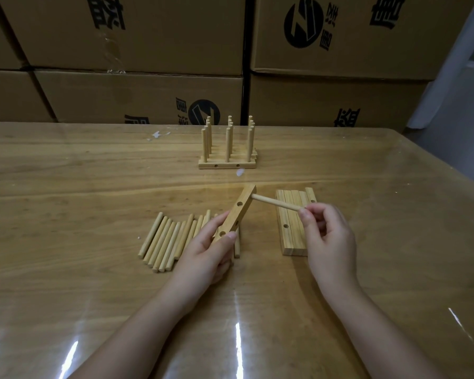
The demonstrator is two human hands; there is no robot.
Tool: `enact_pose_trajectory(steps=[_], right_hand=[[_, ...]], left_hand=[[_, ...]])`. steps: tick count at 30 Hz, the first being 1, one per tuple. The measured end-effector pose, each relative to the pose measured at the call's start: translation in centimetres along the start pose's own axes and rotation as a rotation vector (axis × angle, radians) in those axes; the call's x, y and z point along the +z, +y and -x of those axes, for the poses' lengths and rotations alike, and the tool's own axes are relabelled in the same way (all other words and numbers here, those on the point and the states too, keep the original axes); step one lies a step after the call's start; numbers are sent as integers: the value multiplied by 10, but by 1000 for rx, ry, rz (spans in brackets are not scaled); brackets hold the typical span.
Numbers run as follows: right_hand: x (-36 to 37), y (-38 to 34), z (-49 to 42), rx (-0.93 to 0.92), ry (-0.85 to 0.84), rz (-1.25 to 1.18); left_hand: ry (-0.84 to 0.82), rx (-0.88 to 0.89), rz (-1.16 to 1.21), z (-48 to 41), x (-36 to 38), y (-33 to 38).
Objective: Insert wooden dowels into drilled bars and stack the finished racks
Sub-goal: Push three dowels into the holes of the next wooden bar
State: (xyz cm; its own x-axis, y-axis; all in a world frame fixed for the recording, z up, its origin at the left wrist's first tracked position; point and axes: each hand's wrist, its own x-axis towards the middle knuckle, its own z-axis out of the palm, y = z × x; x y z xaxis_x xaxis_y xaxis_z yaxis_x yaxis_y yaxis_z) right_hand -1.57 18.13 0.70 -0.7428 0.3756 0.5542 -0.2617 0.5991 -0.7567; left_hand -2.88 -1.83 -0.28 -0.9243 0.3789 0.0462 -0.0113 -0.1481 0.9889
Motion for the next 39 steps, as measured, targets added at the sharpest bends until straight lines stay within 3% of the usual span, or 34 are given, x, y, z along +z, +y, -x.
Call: enact_pose_trajectory(steps=[10,15,18,21,26,28,35,39], right_hand=[[0,1,0,-9,7,-4],[-2,-2,0,-1,17,-117],[0,-2,3,42,-28,-97],[5,-7,9,-81,-220,46],[15,-14,25,-358,-829,373],[17,-13,29,-417,-911,431],[11,-13,23,-385,-718,418],[10,-12,23,-371,-711,537]], left_hand=[[4,-10,9,-1,-2,-4],[-14,-4,-94,0,-1,-6],[51,-4,-11,-3,0,-5],[123,-21,124,-4,0,-1],[146,-54,237,-4,0,3],[132,-78,253,-4,0,5],[123,-48,315,-5,0,3],[103,-39,350,-5,-1,2]])
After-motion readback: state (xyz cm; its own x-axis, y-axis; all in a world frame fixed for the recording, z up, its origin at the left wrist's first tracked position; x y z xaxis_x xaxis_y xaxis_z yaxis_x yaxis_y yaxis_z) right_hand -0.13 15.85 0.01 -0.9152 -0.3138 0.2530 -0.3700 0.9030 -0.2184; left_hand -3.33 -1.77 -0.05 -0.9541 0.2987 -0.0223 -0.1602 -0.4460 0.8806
